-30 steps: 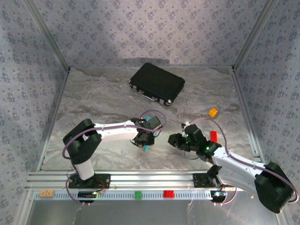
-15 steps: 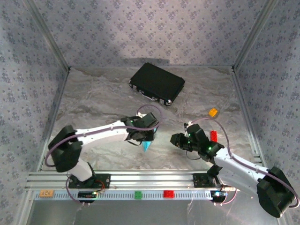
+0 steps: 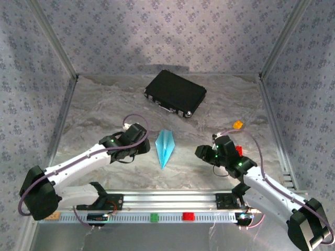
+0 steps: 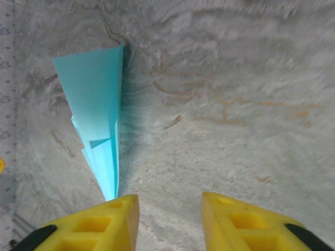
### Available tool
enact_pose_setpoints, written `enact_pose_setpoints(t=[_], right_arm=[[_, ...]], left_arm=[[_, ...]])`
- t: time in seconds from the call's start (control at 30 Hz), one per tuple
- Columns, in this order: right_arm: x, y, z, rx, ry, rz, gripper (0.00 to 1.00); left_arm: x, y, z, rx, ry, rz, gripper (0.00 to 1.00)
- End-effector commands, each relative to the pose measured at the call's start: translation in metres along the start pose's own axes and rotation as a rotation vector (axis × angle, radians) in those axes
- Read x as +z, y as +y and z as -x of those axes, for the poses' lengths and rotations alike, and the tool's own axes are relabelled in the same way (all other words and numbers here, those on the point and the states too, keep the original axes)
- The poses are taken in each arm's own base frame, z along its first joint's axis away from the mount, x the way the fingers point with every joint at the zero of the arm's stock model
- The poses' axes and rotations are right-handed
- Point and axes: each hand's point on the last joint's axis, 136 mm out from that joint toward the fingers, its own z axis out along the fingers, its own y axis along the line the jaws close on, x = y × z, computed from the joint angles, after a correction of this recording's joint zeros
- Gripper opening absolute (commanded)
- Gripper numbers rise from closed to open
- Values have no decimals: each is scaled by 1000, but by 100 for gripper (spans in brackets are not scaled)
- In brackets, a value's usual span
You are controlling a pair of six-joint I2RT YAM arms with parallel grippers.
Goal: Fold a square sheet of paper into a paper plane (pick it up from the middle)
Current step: Reset both arms
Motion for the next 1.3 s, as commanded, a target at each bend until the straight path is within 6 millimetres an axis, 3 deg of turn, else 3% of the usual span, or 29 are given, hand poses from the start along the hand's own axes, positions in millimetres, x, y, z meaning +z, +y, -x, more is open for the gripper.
enact_pose_setpoints(t=[0.0, 0.1, 0.2, 0.53, 0.77, 0.93, 1.07, 1.13, 1.27], right_arm=[[-18, -7, 23, -62, -70, -103, 47], [-31, -14, 43, -87, -128, -179, 56], [-43, -24, 63, -129, -189, -268, 63], [-77, -74, 144, -370, -452, -705, 79], [-48, -104, 180, -512, -479, -773, 83], [-27, -121, 197, -536, -506, -709, 83], [-18, -128, 212, -569, -531, -641, 83], [-19, -121, 221, -602, -591, -592, 83], [-6, -126, 217, -625, -619, -507, 82]], left_arm=[[-5, 7, 8, -7, -24, -23, 43], [-6, 21, 13, -16, -45, -11, 44], [-9, 36, 19, -29, -81, 3, 51], [-19, 92, 51, -73, -232, 95, 93], [-31, 136, 90, -105, -386, 325, 96], [-39, 146, 118, 15, -503, 440, 96], [-33, 157, 137, 78, -555, 497, 97], [-30, 166, 143, 82, -550, 528, 97], [-16, 182, 151, 74, -534, 538, 97]])
